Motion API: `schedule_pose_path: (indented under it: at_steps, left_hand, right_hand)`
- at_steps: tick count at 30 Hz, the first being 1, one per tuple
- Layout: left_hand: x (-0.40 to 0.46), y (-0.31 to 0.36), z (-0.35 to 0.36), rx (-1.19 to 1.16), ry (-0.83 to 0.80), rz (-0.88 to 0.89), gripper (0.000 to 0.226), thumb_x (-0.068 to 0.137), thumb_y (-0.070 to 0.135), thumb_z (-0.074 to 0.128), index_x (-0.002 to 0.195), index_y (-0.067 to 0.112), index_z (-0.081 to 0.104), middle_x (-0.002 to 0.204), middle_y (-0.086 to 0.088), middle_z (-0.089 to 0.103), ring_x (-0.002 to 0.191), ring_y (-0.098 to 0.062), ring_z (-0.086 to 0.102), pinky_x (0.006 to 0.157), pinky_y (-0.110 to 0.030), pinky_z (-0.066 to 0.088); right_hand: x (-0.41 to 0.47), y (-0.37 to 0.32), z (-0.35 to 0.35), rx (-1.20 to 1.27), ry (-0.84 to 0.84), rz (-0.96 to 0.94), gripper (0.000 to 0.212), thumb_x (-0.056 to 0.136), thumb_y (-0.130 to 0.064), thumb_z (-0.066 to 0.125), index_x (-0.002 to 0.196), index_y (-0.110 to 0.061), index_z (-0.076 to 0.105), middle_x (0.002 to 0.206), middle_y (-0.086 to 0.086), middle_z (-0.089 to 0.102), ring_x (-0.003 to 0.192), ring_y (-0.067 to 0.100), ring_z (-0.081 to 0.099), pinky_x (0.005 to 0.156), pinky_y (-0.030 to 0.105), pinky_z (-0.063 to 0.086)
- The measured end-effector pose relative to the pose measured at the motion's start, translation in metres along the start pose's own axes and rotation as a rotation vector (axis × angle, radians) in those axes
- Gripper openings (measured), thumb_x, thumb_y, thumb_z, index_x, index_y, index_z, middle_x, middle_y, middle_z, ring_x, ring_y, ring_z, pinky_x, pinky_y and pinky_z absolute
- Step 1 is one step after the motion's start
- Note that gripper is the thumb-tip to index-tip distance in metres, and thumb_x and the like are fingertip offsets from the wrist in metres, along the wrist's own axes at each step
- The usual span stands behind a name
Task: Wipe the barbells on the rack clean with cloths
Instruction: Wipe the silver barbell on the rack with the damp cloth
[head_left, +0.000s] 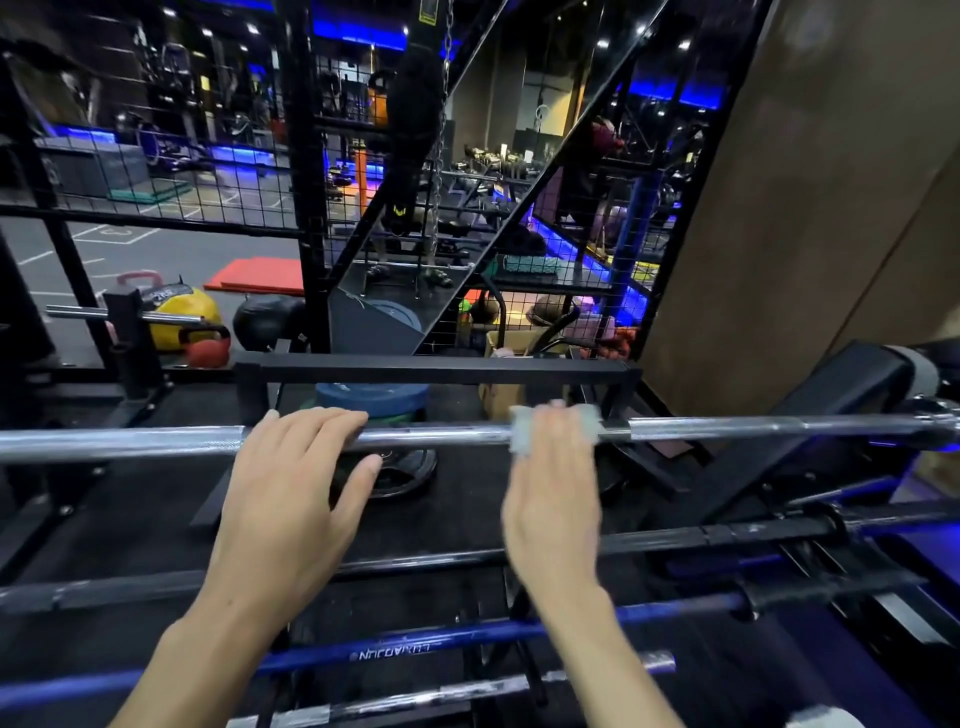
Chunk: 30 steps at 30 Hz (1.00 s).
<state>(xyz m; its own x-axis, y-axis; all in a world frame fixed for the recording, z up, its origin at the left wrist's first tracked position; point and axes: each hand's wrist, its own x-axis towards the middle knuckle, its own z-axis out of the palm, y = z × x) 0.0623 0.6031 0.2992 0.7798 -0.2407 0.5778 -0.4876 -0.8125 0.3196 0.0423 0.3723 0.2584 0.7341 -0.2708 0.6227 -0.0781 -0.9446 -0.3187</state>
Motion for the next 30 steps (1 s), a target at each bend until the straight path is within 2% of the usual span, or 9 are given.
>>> schedule_pose_path:
  at_steps: [2, 4, 10, 13, 16, 20, 23, 26, 30]
  left_hand:
    - [0.0, 0.003, 0.0, -0.014, 0.001, 0.0, 0.043, 0.095, 0.043, 0.051, 0.129, 0.019, 0.063, 0.122, 0.007, 0.064, 0.12, -0.018, 0.056, 0.122, -0.042, 0.025]
    - [-0.001, 0.005, -0.001, -0.022, 0.002, 0.007, 0.042, 0.095, 0.043, 0.052, 0.129, 0.019, 0.063, 0.122, 0.007, 0.064, 0.119, -0.018, 0.056, 0.122, -0.043, 0.025]
    - [-0.005, 0.004, -0.01, -0.066, 0.021, -0.007, 0.04, 0.095, 0.041, 0.052, 0.128, 0.02, 0.063, 0.122, 0.009, 0.062, 0.119, -0.014, 0.053, 0.121, -0.03, 0.018]
    - [-0.006, 0.007, -0.01, -0.082, 0.017, -0.003, 0.04, 0.095, 0.041, 0.053, 0.128, 0.02, 0.062, 0.123, 0.009, 0.062, 0.12, -0.013, 0.051, 0.118, -0.036, 0.028]
    - [-0.005, 0.011, -0.014, -0.08, 0.017, -0.007, 0.036, 0.101, 0.04, 0.055, 0.129, 0.02, 0.062, 0.123, 0.009, 0.061, 0.121, -0.013, 0.05, 0.114, -0.04, 0.035]
    - [-0.01, 0.008, -0.025, -0.122, 0.027, -0.01, 0.038, 0.095, 0.033, 0.062, 0.131, 0.02, 0.061, 0.125, 0.014, 0.057, 0.125, -0.004, 0.044, 0.108, -0.02, 0.03]
    - [-0.014, 0.002, -0.037, -0.148, 0.088, 0.006, 0.034, 0.097, 0.032, 0.061, 0.13, 0.022, 0.062, 0.123, 0.019, 0.052, 0.126, -0.002, 0.042, 0.108, -0.007, 0.021]
    - [-0.014, -0.01, -0.043, -0.092, 0.1, -0.018, 0.036, 0.097, 0.037, 0.056, 0.128, 0.02, 0.063, 0.122, 0.013, 0.057, 0.126, -0.011, 0.047, 0.107, -0.021, 0.03]
    - [-0.012, -0.024, -0.038, -0.039, 0.054, -0.06, 0.035, 0.097, 0.035, 0.059, 0.128, 0.018, 0.063, 0.122, 0.008, 0.061, 0.124, -0.015, 0.049, 0.106, -0.027, 0.034]
  right_hand:
    - [-0.007, -0.028, 0.005, 0.069, -0.052, -0.234, 0.05, 0.104, -0.013, 0.045, 0.151, 0.001, 0.039, 0.157, 0.015, 0.042, 0.148, 0.029, 0.034, 0.123, 0.045, 0.029]
    - [-0.001, -0.022, -0.001, 0.108, -0.088, -0.295, 0.046, 0.105, -0.017, 0.043, 0.148, -0.003, 0.046, 0.153, 0.01, 0.048, 0.146, 0.024, 0.038, 0.124, 0.039, 0.028]
    - [0.018, 0.032, -0.011, 0.109, 0.029, 0.05, 0.037, 0.107, -0.022, 0.032, 0.134, -0.009, 0.055, 0.133, 0.005, 0.057, 0.13, 0.026, 0.046, 0.115, 0.046, 0.037]
    - [0.015, -0.014, 0.001, 0.087, -0.029, -0.176, 0.036, 0.109, -0.023, 0.027, 0.124, -0.014, 0.059, 0.119, -0.001, 0.059, 0.116, 0.023, 0.049, 0.115, 0.042, 0.032]
    - [0.019, -0.024, -0.003, 0.143, -0.081, -0.319, 0.036, 0.109, -0.023, 0.034, 0.134, -0.013, 0.059, 0.127, 0.0, 0.063, 0.124, 0.02, 0.051, 0.12, 0.037, 0.03]
    - [0.023, 0.032, -0.019, 0.085, 0.016, -0.101, 0.034, 0.107, -0.016, 0.038, 0.128, -0.014, 0.064, 0.126, 0.006, 0.064, 0.126, 0.029, 0.052, 0.111, 0.046, 0.042]
    - [0.02, 0.023, -0.012, 0.077, 0.067, 0.055, 0.033, 0.106, -0.017, 0.034, 0.122, -0.009, 0.062, 0.122, 0.009, 0.064, 0.122, 0.031, 0.053, 0.116, 0.052, 0.034]
    - [0.019, -0.042, 0.01, 0.054, 0.009, -0.083, 0.039, 0.107, -0.023, 0.025, 0.109, -0.018, 0.064, 0.102, -0.002, 0.061, 0.099, 0.019, 0.049, 0.108, 0.043, 0.039]
    - [0.013, -0.09, 0.026, 0.094, -0.061, -0.327, 0.036, 0.107, -0.026, 0.032, 0.123, -0.014, 0.063, 0.113, -0.001, 0.065, 0.107, 0.021, 0.055, 0.117, 0.039, 0.03]
